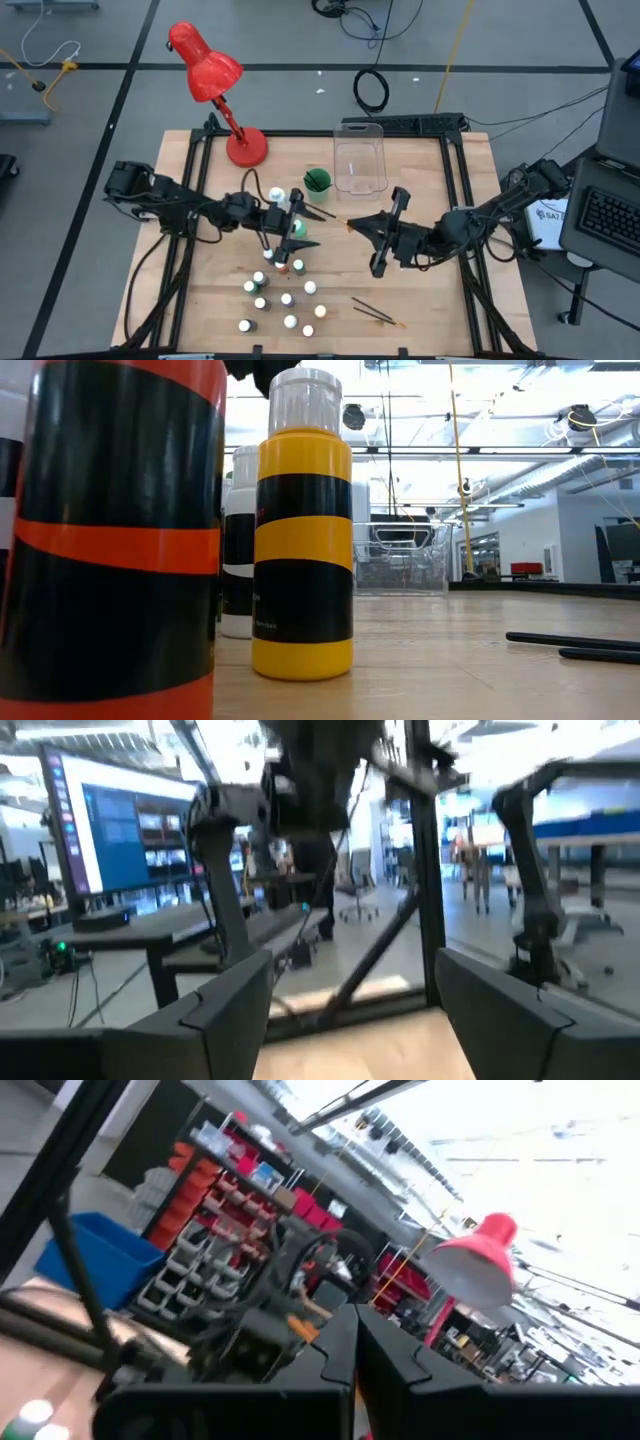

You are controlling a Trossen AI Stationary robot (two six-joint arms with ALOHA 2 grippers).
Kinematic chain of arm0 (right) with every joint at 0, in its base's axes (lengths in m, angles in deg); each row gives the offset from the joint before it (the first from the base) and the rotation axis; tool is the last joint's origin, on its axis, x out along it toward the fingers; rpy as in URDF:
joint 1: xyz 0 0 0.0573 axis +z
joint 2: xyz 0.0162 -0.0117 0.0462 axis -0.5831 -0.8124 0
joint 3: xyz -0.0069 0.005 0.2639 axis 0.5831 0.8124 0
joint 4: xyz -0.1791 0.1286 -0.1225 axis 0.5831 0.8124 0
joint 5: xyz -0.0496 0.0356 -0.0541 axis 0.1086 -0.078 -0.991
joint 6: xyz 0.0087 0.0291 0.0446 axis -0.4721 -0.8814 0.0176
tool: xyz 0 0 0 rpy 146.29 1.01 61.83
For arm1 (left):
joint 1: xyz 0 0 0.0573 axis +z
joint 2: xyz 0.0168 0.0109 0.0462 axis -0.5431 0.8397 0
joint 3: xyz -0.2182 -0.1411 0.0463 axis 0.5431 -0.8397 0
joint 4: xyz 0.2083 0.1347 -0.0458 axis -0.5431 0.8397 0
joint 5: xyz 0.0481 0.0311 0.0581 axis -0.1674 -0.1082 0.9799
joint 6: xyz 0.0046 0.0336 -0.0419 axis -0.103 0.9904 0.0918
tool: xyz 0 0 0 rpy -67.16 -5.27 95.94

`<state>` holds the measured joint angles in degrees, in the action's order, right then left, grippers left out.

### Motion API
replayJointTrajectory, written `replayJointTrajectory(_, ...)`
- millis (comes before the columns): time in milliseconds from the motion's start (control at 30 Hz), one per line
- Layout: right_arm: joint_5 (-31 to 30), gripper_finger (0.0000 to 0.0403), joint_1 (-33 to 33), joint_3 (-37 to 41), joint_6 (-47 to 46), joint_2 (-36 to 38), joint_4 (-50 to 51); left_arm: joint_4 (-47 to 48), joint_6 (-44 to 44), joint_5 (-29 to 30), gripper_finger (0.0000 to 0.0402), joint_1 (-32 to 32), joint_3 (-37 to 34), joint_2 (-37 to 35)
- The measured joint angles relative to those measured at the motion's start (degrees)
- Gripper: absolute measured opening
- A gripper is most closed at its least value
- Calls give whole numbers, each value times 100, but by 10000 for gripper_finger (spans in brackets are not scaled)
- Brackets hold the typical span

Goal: Pick & Place Paint Supplies
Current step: Put the orange paint brush into the green cup

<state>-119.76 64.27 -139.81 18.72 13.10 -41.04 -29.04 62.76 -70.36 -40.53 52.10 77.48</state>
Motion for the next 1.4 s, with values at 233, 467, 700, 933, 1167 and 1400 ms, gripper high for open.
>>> replayJointTrajectory(233,-6,0,0,299,76,0,-124,-1027,11,-23,251,0,95,44)
replayJointTrajectory(467,-4,0,0,600,84,0,-389,-1257,160,-162,211,0,95,44)
replayJointTrajectory(700,4,0,-17,1013,-62,0,-693,-1201,220,-156,148,91,95,44)
replayJointTrajectory(933,-7,0,-17,1339,-173,0,-922,-635,313,-99,30,193,93,39)
replayJointTrajectory(1167,-11,0,31,1610,-654,0,-745,139,517,-145,2,305,93,-41)
replayJointTrajectory(1400,-140,0,257,1997,-1772,2,-146,2452,123,-372,1,277,94,-1448)
